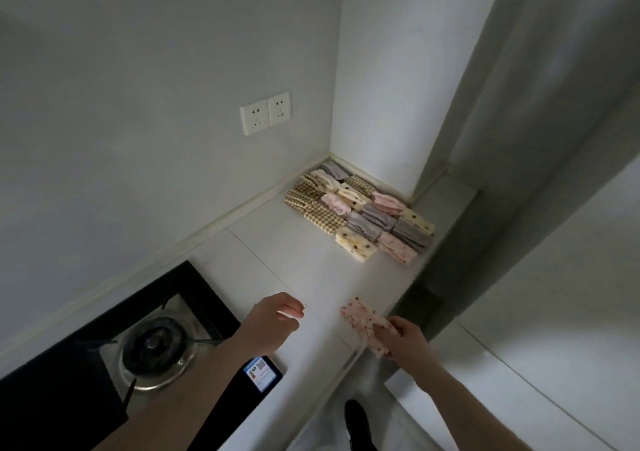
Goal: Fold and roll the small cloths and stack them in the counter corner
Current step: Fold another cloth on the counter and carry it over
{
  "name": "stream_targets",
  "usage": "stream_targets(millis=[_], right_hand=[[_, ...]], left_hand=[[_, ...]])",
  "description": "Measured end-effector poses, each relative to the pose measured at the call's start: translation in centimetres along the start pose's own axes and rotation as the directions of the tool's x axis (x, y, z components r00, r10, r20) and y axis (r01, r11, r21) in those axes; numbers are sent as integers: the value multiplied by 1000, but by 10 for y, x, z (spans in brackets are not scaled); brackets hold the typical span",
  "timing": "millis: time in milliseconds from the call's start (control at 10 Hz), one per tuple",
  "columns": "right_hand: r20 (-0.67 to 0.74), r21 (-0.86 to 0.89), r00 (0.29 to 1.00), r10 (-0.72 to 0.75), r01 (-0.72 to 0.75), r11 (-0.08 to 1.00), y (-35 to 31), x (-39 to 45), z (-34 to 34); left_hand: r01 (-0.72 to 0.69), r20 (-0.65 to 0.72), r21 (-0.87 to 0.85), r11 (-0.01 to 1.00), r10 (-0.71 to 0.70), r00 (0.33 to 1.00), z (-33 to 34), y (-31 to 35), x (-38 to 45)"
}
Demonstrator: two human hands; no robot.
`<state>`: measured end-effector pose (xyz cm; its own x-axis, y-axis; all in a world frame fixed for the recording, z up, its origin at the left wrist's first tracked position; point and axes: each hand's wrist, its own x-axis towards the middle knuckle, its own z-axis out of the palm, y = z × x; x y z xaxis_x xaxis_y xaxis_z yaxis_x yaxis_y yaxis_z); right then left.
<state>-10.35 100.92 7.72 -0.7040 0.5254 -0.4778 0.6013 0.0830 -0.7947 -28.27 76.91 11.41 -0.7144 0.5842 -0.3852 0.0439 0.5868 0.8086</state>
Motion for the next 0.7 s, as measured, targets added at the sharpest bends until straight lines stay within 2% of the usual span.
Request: stream_targets(millis=[200, 400, 700], right_hand=[[13, -60, 997, 79, -78, 995, -8, 83, -27], [-28, -7, 980, 196, -196, 981, -31, 153, -55], [65, -150, 979, 191, -180, 972, -30, 210, -65]], left_hand=[[113, -91, 2, 994, -113, 989, 0, 3, 33], [181, -163, -19, 983, -182, 970, 20, 24, 64], [269, -192, -93, 959, -283, 940, 56, 40, 88]])
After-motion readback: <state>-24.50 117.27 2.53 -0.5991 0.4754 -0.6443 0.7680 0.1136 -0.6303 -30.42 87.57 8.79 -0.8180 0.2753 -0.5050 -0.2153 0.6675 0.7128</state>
